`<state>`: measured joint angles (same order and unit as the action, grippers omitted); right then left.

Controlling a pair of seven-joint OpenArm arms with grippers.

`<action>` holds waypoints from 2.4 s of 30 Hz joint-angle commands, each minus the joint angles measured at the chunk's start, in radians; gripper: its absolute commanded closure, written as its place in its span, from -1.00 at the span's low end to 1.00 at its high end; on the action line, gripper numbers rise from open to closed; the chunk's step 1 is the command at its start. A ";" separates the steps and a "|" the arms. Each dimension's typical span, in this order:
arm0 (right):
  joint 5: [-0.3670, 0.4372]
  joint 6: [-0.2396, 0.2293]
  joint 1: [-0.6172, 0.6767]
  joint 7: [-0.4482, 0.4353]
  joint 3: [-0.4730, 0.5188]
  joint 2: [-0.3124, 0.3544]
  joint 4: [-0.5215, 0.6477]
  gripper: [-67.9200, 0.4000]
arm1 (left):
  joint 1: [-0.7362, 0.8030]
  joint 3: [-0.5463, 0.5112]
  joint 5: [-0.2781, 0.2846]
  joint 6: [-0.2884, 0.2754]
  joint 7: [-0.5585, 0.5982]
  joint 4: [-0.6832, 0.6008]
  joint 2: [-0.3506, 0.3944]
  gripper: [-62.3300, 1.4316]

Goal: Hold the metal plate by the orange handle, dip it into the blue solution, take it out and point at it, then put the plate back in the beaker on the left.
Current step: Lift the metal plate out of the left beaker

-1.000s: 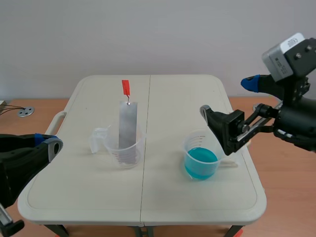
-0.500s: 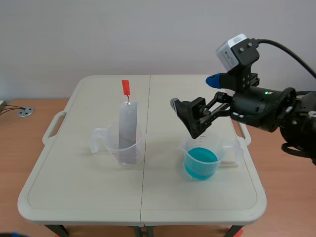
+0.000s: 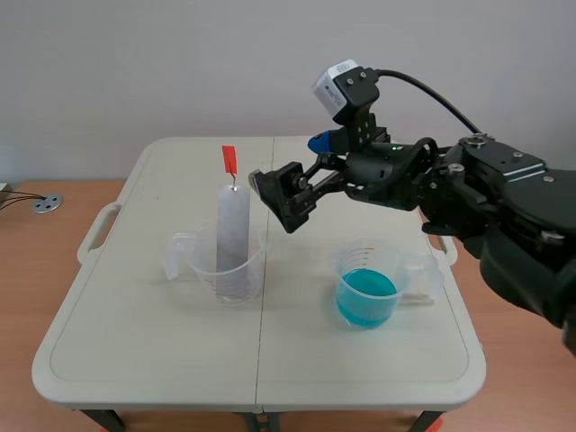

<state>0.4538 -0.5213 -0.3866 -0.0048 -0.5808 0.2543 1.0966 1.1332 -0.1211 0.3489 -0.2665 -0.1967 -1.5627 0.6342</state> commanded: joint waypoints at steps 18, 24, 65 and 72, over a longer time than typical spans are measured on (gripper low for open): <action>0.010 -0.004 -0.200 0.010 -0.082 -0.185 -0.233 -0.95 | -0.006 0.120 -0.028 -0.017 0.115 0.218 -0.007 0.87; 0.010 -0.003 -0.238 0.013 -0.088 -0.226 -0.293 -0.95 | -0.009 0.128 -0.028 -0.017 0.119 0.221 -0.007 0.87; 0.026 -0.004 -0.259 0.066 -0.088 -0.241 -0.313 0.90 | -0.021 0.133 -0.027 -0.017 0.118 0.221 -0.007 0.87; 0.026 -0.075 -0.258 0.066 -0.088 -0.241 -0.313 0.96 | -0.021 0.133 -0.027 -0.017 0.118 0.221 -0.007 0.87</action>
<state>0.4652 -0.5877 -0.6094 0.0727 -0.6697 0.0223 0.7719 1.1046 0.0101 0.3183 -0.2810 -0.0845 -1.3285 0.6338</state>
